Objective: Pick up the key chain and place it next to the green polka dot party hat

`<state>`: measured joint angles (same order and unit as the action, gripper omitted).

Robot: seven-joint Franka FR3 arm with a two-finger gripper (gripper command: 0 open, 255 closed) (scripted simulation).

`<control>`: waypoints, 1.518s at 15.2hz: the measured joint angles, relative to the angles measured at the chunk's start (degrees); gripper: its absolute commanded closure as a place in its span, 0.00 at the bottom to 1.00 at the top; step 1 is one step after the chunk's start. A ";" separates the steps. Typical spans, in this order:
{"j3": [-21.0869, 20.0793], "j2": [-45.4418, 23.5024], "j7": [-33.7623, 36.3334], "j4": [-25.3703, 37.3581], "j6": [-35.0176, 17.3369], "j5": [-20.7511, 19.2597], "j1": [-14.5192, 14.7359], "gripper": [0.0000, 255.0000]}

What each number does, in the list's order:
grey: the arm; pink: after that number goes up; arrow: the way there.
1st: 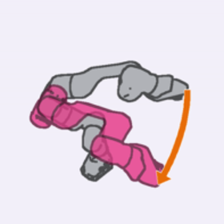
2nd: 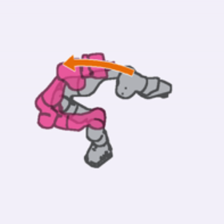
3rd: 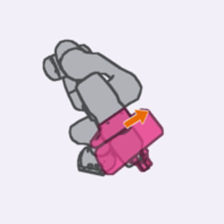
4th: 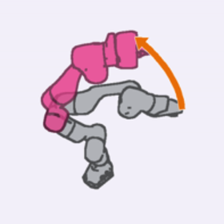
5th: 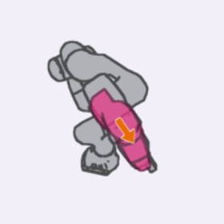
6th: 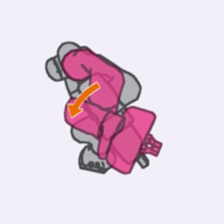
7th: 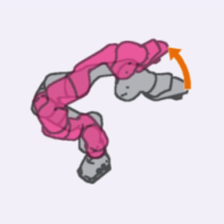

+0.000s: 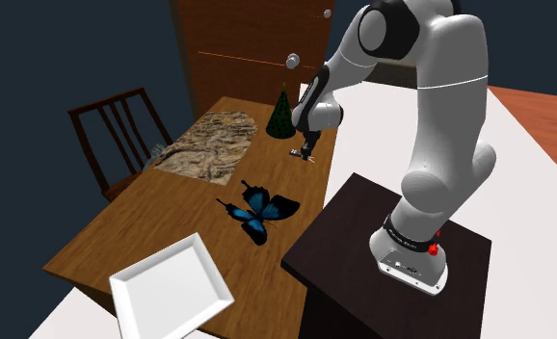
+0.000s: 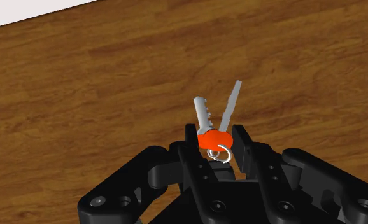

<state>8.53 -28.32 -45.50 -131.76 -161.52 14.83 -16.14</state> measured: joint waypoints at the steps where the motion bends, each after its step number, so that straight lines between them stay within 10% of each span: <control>1: -0.08 -0.15 -0.03 -0.02 -0.18 0.07 -0.03 1.00; 5: -0.15 -0.30 -0.05 0.04 -0.29 0.12 -0.06 1.00; 6: -0.15 -0.30 -0.05 0.04 -0.29 0.12 -0.06 0.00; 23: 2.96 7.32 2.28 -2.09 5.21 -2.94 2.32 0.00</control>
